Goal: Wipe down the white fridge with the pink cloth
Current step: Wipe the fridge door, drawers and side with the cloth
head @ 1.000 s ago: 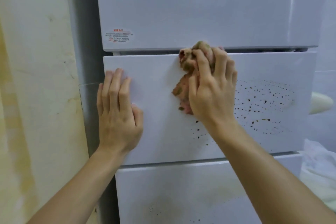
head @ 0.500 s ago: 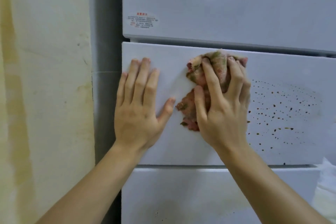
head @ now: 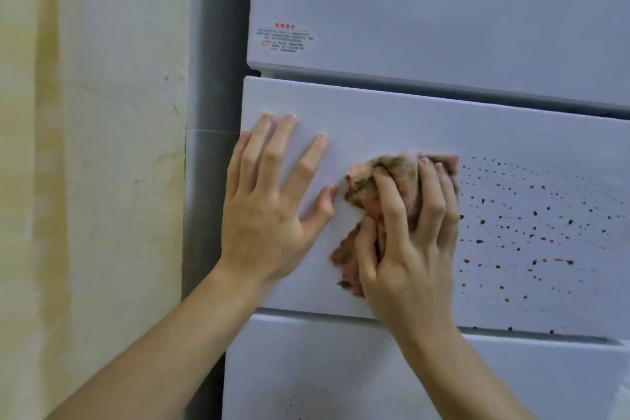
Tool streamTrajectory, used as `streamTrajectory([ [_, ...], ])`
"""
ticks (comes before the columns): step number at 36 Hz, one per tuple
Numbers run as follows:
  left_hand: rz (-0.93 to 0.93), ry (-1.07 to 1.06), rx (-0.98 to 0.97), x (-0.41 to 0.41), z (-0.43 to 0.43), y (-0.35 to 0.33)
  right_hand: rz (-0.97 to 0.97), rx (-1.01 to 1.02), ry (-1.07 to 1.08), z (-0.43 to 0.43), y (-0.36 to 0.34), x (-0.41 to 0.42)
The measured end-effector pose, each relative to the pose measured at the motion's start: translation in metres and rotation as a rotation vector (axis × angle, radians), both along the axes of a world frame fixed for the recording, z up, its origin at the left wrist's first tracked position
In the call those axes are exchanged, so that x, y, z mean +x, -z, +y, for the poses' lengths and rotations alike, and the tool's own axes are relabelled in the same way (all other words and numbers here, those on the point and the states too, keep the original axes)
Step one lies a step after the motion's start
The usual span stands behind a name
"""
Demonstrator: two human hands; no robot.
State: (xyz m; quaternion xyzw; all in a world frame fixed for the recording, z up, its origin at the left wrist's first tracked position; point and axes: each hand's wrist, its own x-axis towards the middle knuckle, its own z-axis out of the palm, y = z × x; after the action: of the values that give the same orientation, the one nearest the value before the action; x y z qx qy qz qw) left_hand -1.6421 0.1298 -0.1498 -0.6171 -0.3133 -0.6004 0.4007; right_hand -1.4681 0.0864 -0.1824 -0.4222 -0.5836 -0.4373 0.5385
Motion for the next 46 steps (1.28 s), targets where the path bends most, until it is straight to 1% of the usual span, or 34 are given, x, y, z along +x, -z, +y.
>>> streamTrajectory([
  [4,-0.007,-0.010,-0.004,0.002,-0.001,0.000,-0.050,-0.084,-0.028,-0.004,0.062,0.016],
  [6,-0.008,-0.014,-0.004,0.003,-0.001,0.001,-0.075,-0.100,-0.039,-0.004,0.073,0.024],
  [9,-0.010,-0.028,-0.004,0.005,-0.001,0.002,-0.027,-0.061,-0.032,-0.002,0.043,0.025],
  [12,-0.010,-0.038,-0.008,0.004,-0.001,0.001,0.070,-0.014,-0.020,0.002,-0.014,0.020],
  [15,-0.010,-0.038,-0.006,0.006,-0.001,0.001,0.103,0.025,0.036,0.008,-0.064,0.012],
  [17,-0.015,-0.036,-0.002,0.006,-0.001,0.001,0.103,0.038,0.075,0.010,-0.079,0.008],
  [19,-0.016,-0.032,0.002,0.006,-0.001,0.001,0.097,0.049,0.099,0.010,-0.080,0.007],
  [22,-0.013,-0.011,-0.014,0.007,-0.003,0.002,0.085,0.050,0.097,0.009,-0.062,0.009],
  [25,-0.016,0.002,-0.031,0.009,-0.005,0.006,0.055,0.028,0.100,0.008,-0.028,0.011],
  [34,-0.055,0.006,-0.050,0.017,-0.006,0.010,-0.023,-0.132,0.040,-0.004,0.069,0.029],
  [37,-0.056,0.013,-0.067,0.017,-0.007,0.009,-0.064,-0.151,0.032,-0.005,0.079,0.036],
  [41,-0.024,-0.008,-0.080,0.014,-0.007,0.009,-0.095,-0.109,0.042,-0.004,0.051,0.040],
  [43,-0.020,-0.023,-0.074,0.014,-0.006,0.009,-0.086,-0.043,0.052,0.000,0.013,0.046],
  [46,-0.023,-0.034,-0.068,0.016,-0.005,0.009,0.005,0.054,0.075,0.004,-0.049,0.049],
])
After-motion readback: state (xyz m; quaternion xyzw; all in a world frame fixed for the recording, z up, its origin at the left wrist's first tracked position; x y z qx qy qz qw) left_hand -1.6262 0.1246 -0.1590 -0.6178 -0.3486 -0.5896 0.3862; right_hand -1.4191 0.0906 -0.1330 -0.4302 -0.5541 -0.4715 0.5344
